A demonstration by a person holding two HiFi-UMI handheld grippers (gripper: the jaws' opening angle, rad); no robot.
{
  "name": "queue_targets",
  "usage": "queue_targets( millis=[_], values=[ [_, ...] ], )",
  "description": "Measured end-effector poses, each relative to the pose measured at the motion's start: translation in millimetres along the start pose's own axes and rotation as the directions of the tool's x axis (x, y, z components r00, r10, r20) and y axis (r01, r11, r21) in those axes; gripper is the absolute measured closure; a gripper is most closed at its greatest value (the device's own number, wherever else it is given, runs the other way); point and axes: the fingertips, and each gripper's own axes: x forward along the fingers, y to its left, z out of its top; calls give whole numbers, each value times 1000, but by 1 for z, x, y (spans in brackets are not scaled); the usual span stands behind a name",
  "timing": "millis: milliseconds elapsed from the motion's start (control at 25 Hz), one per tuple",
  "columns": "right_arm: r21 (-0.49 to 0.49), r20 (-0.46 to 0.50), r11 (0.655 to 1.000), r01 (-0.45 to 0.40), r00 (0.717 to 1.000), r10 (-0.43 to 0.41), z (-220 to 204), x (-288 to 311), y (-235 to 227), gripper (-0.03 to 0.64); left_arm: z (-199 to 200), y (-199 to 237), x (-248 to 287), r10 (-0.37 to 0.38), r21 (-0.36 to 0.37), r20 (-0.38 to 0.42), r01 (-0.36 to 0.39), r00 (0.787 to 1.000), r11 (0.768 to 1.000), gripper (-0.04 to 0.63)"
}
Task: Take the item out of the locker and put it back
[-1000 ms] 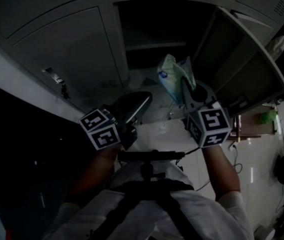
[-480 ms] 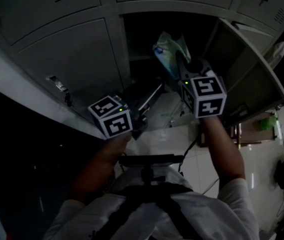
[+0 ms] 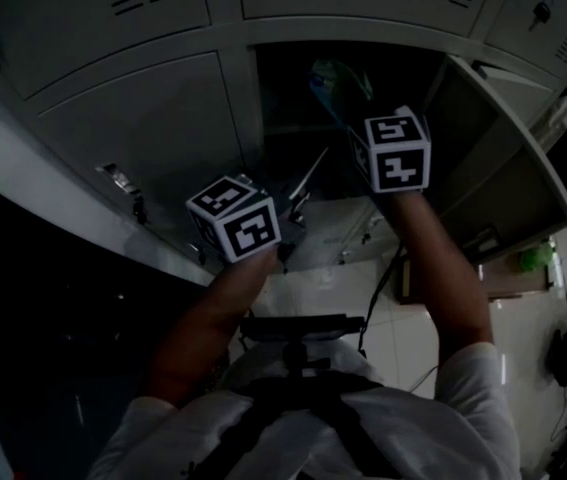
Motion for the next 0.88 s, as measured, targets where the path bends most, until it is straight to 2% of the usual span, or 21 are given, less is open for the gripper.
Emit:
queue_targets(
  millis=[280, 440, 560, 760, 880],
  values=[
    [-36, -75, 999, 30, 997, -33, -2, 48, -18, 604, 8, 18, 26, 64, 15, 31, -64, 997, 998, 601],
    [-21, -127, 1000, 0, 992, -2, -4, 73, -12, 604, 14, 31, 34, 100, 18, 57, -101, 993, 995, 601],
    [-46, -147, 999, 9, 989, -15, -4, 88, -16, 604, 15, 40, 32, 128, 11, 54, -128, 990, 992, 601],
    [-30, -217, 999, 17, 976, -23, -15, 110, -20, 604, 13, 47, 29, 154, -8, 49, -154, 987, 988, 601],
    [-21, -227, 999, 23, 973, -28, -18, 115, -20, 603, 14, 49, 30, 162, -9, 49, -161, 986, 987, 601]
  ],
)
